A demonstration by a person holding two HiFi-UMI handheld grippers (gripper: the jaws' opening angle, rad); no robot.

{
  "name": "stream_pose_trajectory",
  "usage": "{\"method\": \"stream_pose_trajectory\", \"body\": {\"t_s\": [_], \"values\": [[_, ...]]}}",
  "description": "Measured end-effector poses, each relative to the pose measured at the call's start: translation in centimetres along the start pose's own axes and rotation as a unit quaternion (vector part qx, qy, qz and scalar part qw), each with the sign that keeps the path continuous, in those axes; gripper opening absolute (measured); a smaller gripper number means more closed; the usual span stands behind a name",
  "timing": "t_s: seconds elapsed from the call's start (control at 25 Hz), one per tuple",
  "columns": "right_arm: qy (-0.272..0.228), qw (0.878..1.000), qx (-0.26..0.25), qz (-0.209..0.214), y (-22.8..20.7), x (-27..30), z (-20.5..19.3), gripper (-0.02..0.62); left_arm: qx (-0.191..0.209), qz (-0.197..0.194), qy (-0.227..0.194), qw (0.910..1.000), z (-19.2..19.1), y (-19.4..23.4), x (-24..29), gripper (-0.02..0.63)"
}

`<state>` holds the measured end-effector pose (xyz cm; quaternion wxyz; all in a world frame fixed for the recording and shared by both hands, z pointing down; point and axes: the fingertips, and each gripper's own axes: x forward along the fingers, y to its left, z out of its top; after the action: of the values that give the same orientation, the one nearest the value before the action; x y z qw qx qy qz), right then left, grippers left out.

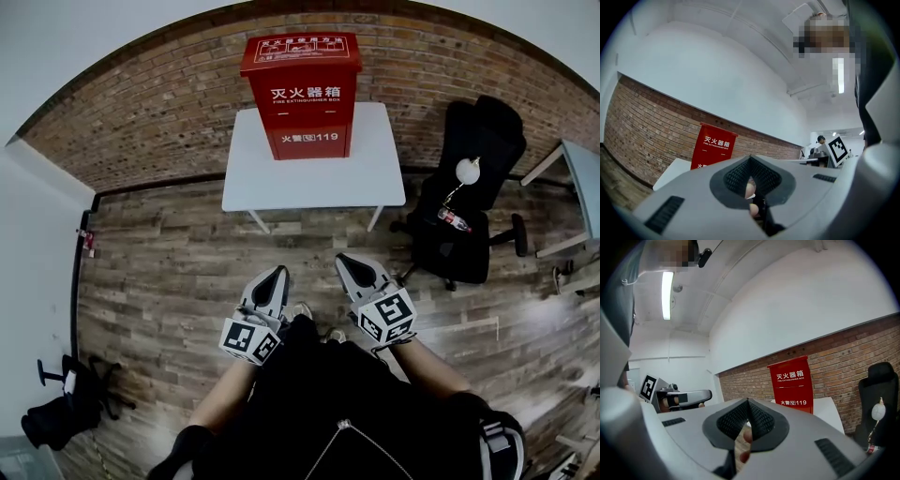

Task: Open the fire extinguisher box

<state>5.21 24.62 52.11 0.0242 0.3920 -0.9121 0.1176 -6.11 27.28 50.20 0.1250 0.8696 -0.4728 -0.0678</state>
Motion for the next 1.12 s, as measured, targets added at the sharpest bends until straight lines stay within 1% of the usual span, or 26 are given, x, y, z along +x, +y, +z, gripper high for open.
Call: {"method": "stream_pose_trajectory", "body": {"t_s": [0.16,0.36,0.48,0.68,0.96,1.12], "values": [[-0.001,1.0,-0.006,0.004,-0.7,2.3,0.4,0.018,0.005,-0.003,-0.011,0.9999,0.2,1.8,1.2,0.049],[-0.004,1.0,0.0,-0.003,-1.6,5.0,1.6,0.018,-0.004,-0.015,-0.017,0.9997,1.6,3.8,3.5,0.049],[-0.003,1.0,-0.001,-0.015,-2.9,6.7,2.3,0.018,0.001,-0.027,-0.019,0.9994,2.3,5.4,5.0,0.049],[-0.004,0.999,0.027,-0.037,-5.0,9.7,3.2,0.018,-0.004,-0.044,-0.017,0.9989,3.7,8.1,7.0,0.049],[-0.011,0.998,0.03,-0.062,-5.8,14.5,4.8,0.018,-0.009,-0.064,-0.015,0.9978,5.1,12.8,9.0,0.049],[-0.017,0.996,0.025,-0.078,-6.1,15.8,5.7,0.018,-0.006,-0.07,-0.008,0.9975,5.4,15.3,9.8,0.049]]}}
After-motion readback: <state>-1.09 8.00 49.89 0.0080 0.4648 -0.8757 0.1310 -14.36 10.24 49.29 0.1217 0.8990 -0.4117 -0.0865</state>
